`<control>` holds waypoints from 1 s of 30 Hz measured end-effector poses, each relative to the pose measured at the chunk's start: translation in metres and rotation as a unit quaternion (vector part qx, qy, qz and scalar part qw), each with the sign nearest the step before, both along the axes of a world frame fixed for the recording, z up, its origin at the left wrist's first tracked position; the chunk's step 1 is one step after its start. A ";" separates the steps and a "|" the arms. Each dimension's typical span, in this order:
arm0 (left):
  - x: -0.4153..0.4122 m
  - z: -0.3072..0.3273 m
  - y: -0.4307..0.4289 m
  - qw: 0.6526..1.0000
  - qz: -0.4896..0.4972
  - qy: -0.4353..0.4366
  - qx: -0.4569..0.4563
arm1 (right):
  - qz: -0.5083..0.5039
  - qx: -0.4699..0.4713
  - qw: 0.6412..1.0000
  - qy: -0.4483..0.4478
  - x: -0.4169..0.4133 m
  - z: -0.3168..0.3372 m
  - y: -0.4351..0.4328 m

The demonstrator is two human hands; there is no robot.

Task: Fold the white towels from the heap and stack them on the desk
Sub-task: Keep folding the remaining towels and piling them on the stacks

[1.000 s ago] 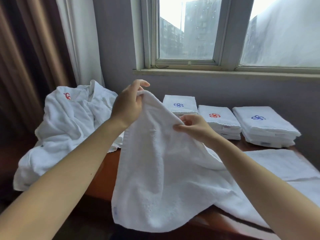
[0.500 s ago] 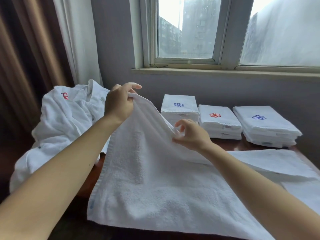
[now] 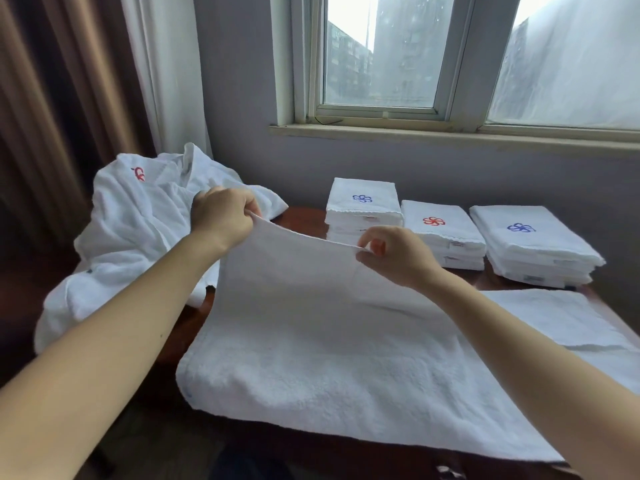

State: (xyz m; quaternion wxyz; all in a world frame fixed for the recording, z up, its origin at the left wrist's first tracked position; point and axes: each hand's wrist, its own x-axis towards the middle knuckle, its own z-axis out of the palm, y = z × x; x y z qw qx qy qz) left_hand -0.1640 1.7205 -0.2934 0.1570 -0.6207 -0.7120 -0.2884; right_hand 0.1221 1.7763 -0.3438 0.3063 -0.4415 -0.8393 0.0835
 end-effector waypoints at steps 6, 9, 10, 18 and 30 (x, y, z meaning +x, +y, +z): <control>0.005 -0.013 -0.040 0.962 0.069 0.113 -0.238 | 0.101 -0.057 0.991 -0.070 0.000 -0.020 -0.027; 0.014 -0.023 -0.056 0.877 0.052 0.141 -0.457 | 0.155 -0.136 0.973 -0.100 -0.002 -0.032 -0.042; 0.018 -0.029 -0.058 0.854 0.027 0.111 -0.507 | 0.164 -0.148 0.971 -0.094 -0.003 -0.035 -0.046; 0.075 -0.097 -0.056 0.924 -0.117 -0.064 -0.359 | -0.033 -0.032 0.999 -0.026 0.010 -0.052 -0.043; 0.128 -0.156 -0.007 0.944 -0.112 0.014 -0.310 | -0.108 -0.083 0.976 -0.170 0.073 -0.105 -0.020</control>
